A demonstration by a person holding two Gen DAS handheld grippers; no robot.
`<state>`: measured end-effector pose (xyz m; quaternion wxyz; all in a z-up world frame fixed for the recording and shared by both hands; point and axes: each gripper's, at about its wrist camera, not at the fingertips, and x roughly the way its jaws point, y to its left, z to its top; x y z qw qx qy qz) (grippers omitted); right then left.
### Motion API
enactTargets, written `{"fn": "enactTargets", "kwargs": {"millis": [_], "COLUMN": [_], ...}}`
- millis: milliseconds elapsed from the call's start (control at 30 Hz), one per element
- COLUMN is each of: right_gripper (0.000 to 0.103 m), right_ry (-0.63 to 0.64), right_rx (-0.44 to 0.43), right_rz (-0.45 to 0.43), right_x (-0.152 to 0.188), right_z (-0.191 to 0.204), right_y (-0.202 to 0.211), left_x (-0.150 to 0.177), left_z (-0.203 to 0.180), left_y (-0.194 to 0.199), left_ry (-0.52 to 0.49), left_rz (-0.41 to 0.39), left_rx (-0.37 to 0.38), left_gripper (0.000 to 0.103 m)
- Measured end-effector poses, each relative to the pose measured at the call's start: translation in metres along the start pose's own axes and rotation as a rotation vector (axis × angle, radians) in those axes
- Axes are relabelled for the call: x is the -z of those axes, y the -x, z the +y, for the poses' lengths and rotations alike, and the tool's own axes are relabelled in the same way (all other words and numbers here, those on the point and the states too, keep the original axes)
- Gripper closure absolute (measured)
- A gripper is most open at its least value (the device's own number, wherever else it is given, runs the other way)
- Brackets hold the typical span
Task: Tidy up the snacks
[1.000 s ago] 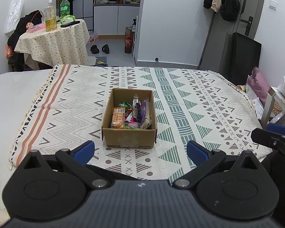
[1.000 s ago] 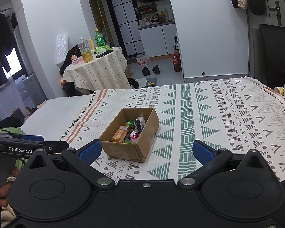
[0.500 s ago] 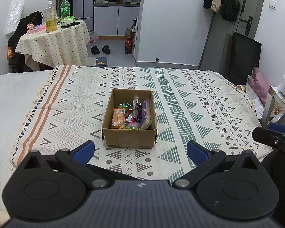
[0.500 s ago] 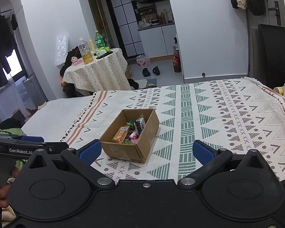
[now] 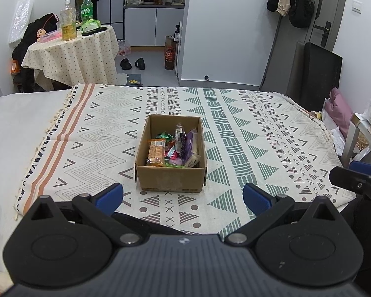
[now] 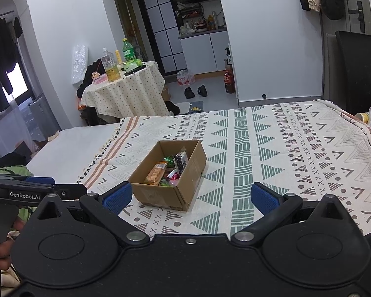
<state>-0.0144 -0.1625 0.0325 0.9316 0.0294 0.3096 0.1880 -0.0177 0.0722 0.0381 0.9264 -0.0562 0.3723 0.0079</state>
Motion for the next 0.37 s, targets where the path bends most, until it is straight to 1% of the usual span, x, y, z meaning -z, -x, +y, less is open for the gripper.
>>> {"fn": "enactTargets", "kwargs": {"millis": [367], "right_gripper": [0.000], "right_ry": [-0.004], "right_rx": [0.005], "right_rz": [0.012], "right_x": [0.0055], "right_z": [-0.0001], "right_y": [-0.0092], "left_x": [0.0042], "left_z": [0.0018], "left_y": [-0.0077], "left_ry": [0.005], "left_rz": [0.005], "left_rx": [0.004], "left_gripper": [0.000]}}
